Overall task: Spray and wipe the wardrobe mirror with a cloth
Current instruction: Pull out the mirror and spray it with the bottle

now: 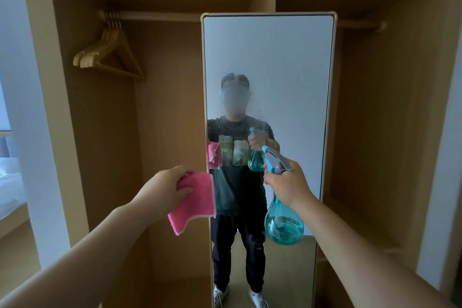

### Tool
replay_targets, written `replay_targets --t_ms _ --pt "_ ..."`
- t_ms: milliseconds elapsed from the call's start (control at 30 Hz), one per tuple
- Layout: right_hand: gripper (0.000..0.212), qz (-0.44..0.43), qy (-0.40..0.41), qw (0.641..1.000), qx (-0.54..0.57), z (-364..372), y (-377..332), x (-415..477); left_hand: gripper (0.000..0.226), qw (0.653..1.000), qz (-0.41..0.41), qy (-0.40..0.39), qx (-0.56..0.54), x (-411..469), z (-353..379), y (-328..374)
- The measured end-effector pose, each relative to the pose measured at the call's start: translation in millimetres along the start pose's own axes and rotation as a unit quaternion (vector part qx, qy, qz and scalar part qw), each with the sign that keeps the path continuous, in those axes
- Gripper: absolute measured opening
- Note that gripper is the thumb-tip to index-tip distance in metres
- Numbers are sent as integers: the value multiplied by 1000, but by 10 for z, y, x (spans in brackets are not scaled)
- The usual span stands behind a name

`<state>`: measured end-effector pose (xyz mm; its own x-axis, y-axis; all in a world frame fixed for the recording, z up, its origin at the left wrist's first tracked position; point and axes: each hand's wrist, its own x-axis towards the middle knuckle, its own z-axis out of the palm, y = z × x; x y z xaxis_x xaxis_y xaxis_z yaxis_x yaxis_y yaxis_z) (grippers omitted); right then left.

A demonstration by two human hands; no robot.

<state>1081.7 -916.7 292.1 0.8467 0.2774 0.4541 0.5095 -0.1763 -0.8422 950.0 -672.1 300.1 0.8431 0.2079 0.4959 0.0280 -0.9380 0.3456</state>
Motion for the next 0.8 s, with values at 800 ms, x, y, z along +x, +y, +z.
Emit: replay_targets --t_ms 800 --pt "13 45 56 997 19 -496 315 -148 27 999 43 -11 21 159 294 245"
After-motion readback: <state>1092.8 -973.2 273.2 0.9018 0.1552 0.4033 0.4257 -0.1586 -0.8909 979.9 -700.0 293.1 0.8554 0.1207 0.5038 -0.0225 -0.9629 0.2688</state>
